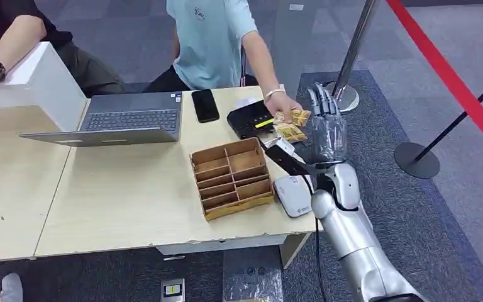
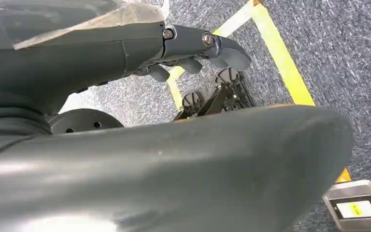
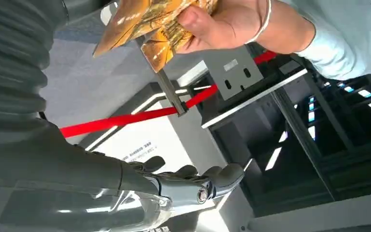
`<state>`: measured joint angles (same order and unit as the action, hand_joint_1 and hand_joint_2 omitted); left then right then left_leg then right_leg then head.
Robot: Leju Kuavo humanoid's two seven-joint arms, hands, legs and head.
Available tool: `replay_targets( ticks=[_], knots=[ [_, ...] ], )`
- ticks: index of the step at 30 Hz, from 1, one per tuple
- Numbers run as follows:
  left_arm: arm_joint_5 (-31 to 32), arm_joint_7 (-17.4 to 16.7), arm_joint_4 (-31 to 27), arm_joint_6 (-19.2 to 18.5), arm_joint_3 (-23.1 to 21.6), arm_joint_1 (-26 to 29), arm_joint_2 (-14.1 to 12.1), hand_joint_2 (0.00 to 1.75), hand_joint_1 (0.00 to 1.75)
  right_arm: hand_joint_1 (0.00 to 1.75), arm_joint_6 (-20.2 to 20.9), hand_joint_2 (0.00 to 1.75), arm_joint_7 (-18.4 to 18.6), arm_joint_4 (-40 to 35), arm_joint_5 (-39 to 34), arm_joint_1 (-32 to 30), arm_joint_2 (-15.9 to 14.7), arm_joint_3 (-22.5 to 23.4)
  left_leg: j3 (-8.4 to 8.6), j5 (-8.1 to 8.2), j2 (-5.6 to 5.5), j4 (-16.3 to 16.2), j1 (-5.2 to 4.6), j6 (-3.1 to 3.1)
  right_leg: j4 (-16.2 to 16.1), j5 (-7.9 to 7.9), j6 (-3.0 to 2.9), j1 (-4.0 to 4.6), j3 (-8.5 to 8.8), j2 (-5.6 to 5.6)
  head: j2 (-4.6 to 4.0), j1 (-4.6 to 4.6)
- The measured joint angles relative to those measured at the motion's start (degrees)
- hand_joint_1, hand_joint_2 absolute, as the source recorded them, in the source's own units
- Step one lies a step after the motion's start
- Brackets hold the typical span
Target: Pass the card to the sensor for recognition and then transmit it.
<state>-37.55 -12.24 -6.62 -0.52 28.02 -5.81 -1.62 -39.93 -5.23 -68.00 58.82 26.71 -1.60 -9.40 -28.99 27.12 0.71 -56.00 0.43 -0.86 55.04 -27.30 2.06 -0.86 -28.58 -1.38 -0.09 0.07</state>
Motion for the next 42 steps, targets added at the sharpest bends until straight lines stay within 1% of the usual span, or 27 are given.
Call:
replay_targets(
  ticks=[2, 14, 24, 30, 35, 37, 42],
  knots=[
    [-0.26, 0.04, 0.00, 0.00, -0.22, 0.02, 0.00, 0.00, 0.00, 1.75, 0.00, 1.75, -0.87, -0.02, -0.09, -0.18, 0.00, -0.02, 0.00, 0.00, 0.00, 0.00, 0.00, 0.00, 0.00, 0.00, 0.00, 0.00, 0.00, 0.00, 0.00, 0.00],
    [-1.31, 0.85, -0.02, 0.00, -1.20, 0.23, -0.09, 0.00, 0.00, 1.75, -0.02, 1.75, -3.19, -1.14, -1.11, -1.76, 0.02, -0.02, 0.00, 0.00, 0.00, 0.00, 0.00, 0.00, -0.01, 0.00, 0.00, 0.00, -0.02, 0.01, 0.00, 0.00],
    [-2.01, 1.03, -0.02, 0.00, -1.62, 0.31, -0.09, 0.00, 0.00, 1.75, -0.02, 1.75, -3.34, -1.75, -1.88, -2.81, 0.07, 0.00, 0.00, 0.00, 0.00, 0.00, 0.00, 0.00, -0.01, 0.00, 0.00, 0.00, -0.03, 0.01, 0.00, 0.02],
    [-3.80, 1.90, -0.02, 0.00, -2.10, 0.34, -0.07, 0.00, 0.00, 1.75, -0.02, 1.75, -3.47, -1.47, -7.56, -3.94, 0.07, 0.02, 0.00, 0.00, 0.00, 0.00, 0.00, 0.00, -0.01, 0.00, 0.00, 0.00, -0.03, 0.01, 0.00, 0.00],
    [-6.21, 2.78, -0.04, 0.00, -2.53, 0.31, 0.02, 0.00, 0.00, 1.75, 0.00, 1.75, -3.63, 0.20, -12.46, -5.49, 0.07, 0.06, -0.02, 0.00, 0.00, 0.00, 0.00, 0.00, -0.02, 0.00, 0.00, 0.00, -0.06, 0.01, 0.00, 0.00],
    [-6.71, 2.97, -0.07, 0.00, -2.58, 0.31, 0.07, 0.00, 0.00, 1.75, 0.00, 1.75, -4.26, 0.99, -13.84, -6.09, 0.07, 0.15, -0.04, 0.01, 0.00, 0.00, 0.00, 0.00, -0.02, 0.00, 0.00, 0.00, -0.08, 0.01, 0.00, 0.00],
    [-7.98, 3.37, -0.07, 0.00, -2.82, 0.31, 0.26, 0.00, 0.00, 1.75, 0.00, 1.75, -6.40, 5.47, -19.96, -7.40, 0.09, 0.59, -0.06, 0.01, 0.00, 0.00, 0.00, 0.00, -0.04, -0.01, 0.00, 0.00, -0.09, 0.01, 0.00, 0.00]
  ],
)
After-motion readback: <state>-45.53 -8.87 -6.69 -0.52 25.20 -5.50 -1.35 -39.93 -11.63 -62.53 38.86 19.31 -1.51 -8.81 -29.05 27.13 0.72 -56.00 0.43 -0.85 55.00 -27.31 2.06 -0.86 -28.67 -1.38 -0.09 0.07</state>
